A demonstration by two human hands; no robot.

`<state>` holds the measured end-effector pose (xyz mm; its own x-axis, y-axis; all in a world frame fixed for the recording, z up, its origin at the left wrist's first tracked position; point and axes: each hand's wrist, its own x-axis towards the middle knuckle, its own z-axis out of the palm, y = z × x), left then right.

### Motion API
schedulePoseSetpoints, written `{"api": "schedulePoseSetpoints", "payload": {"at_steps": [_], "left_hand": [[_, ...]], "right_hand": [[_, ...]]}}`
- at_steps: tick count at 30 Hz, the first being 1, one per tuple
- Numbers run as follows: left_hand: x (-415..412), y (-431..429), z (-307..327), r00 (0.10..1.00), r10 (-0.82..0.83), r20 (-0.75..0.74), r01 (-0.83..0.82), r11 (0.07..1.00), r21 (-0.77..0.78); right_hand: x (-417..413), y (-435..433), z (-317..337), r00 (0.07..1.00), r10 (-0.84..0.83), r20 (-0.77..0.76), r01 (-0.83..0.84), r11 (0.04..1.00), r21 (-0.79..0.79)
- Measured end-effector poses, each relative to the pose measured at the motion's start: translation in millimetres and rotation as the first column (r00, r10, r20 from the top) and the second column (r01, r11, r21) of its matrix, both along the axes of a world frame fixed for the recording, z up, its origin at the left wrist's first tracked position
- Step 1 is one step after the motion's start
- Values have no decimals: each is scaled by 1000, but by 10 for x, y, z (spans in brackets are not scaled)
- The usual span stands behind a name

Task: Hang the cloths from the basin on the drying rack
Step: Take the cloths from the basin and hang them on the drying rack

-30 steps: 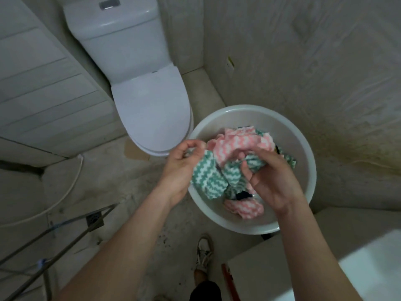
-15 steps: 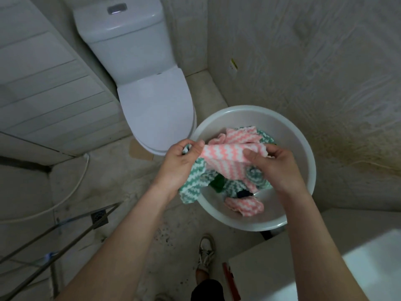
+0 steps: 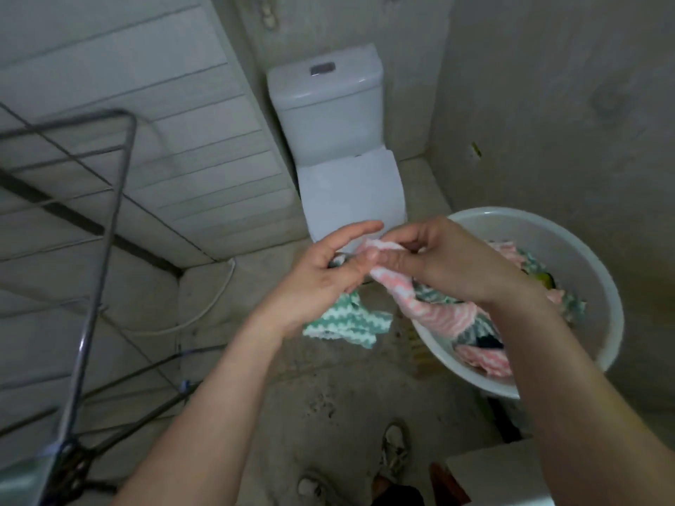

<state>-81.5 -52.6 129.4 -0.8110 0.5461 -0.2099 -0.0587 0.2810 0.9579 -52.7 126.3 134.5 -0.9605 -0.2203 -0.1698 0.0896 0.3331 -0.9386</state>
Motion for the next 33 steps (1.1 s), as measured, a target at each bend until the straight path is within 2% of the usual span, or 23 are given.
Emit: {"api": "schedulePoseSetpoints", "payload": {"at_steps": [1,2,4,7,9,11,18,22,26,30,33], "left_hand": [[19,-120,80,996,-49,-74,43,996,-76],[39,-337,145,990,-28,-140,7,989,-149],[77,-707,230,969,102,-226,-155,961,-228],[167,-1308,368,912,193,-362,-297,919,-258],[251,-1802,517,832,234,-503,-408,873,-267],[277,-2141,640,764,234,-602,-473,837,-274],[552,-3539,921,573,416,-706,-746,621,-240],[685,-4154,925,437,500,-747,-872,438,-217],[832,-4678,814,338,579,-742,-941,236,-244],[897,-4965,721,290,594,-750,-954,122,-273],[840,-5097,604,317,578,-752,-937,70,-342]], "right_hand": [[-36,-122,34,1000,17,-15,-17,1000,15],[-85,-313,86,998,54,-31,-53,998,22],[-150,-627,160,991,121,-53,-120,992,34],[-221,-1087,278,965,244,-97,-224,958,179],[-225,-1483,347,940,328,-93,-287,909,303],[-241,-1709,396,935,339,-102,-283,889,362],[-301,-2881,660,858,479,-187,-313,775,548],[-254,-3391,719,833,482,-271,-309,811,496],[-94,-4050,679,811,514,-279,-409,840,357],[-73,-4450,545,831,503,-236,-438,855,277],[-208,-4596,422,831,520,-196,-467,845,263]]}}
